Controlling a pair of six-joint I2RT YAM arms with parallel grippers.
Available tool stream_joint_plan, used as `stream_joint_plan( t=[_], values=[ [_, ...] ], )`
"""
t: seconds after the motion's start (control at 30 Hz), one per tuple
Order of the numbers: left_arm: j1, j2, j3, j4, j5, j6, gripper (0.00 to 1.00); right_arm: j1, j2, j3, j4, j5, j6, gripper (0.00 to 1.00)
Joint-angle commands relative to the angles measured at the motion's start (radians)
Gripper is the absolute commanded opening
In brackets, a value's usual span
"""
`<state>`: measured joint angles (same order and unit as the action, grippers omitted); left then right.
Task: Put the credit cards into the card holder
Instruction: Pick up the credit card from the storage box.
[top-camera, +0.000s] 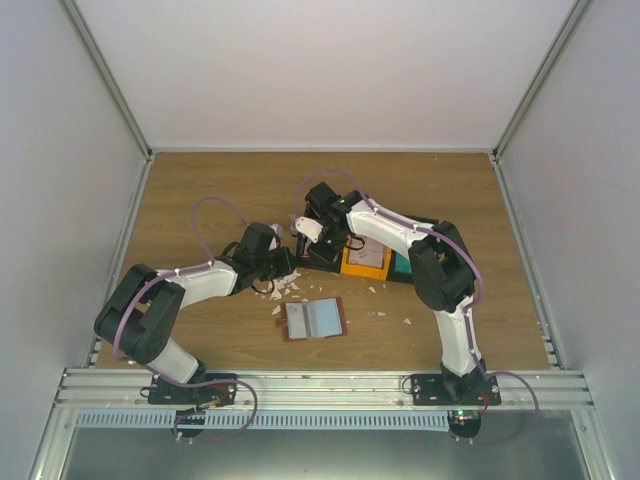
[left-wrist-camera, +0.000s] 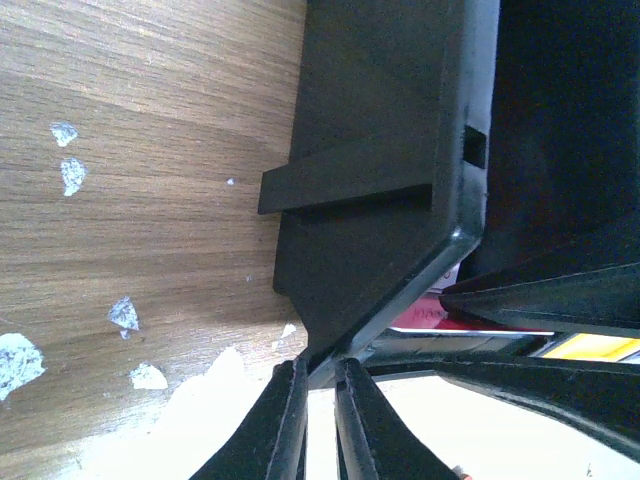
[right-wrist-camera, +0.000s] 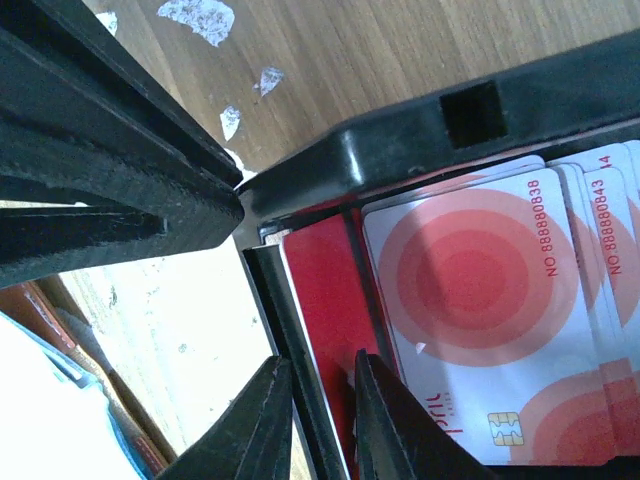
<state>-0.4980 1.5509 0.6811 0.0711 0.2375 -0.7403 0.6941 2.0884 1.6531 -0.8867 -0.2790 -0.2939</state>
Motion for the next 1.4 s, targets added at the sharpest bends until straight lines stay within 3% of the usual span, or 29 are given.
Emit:
stream_joint_plan(
  t=[0.0, 0.23, 0.57, 0.77, 1.0, 1.13, 1.37],
  values=[
    [0.003, -0.052, -0.016, 0.047, -0.025, 0.001, 0.13, 0.009, -0.025, -0.006, -0.022, -0.013, 0.019, 0.2],
    [0.005, -0.091, -0.026, 0.029, -0.046, 0.004, 0.13, 0.013, -0.008, -0.003, 0.0, 0.005, 0.033, 0.29],
    [0.005, -0.117, -0.034, 0.018, -0.045, 0.009, 0.13, 0.015, -0.056, 0.001, 0.01, 0.024, 0.045, 0.06],
    [0.006, -0.146, -0.044, 0.02, -0.047, 0.006, 0.13, 0.016, -0.103, -0.004, 0.038, 0.103, 0.075, 0.01],
    [0.004, -0.23, -0.068, 0.022, -0.058, -0.001, 0.14, 0.008, -0.19, -0.022, 0.158, 0.166, 0.182, 0.01],
    [0.005, -0.31, -0.083, 0.034, -0.024, 0.0, 0.23, -0.002, -0.272, -0.068, 0.202, 0.1, 0.287, 0.01],
    [0.005, -0.444, -0.089, 0.067, 0.167, 0.0, 0.49, -0.045, -0.544, -0.313, 0.381, -0.077, 0.629, 0.01]
  ],
)
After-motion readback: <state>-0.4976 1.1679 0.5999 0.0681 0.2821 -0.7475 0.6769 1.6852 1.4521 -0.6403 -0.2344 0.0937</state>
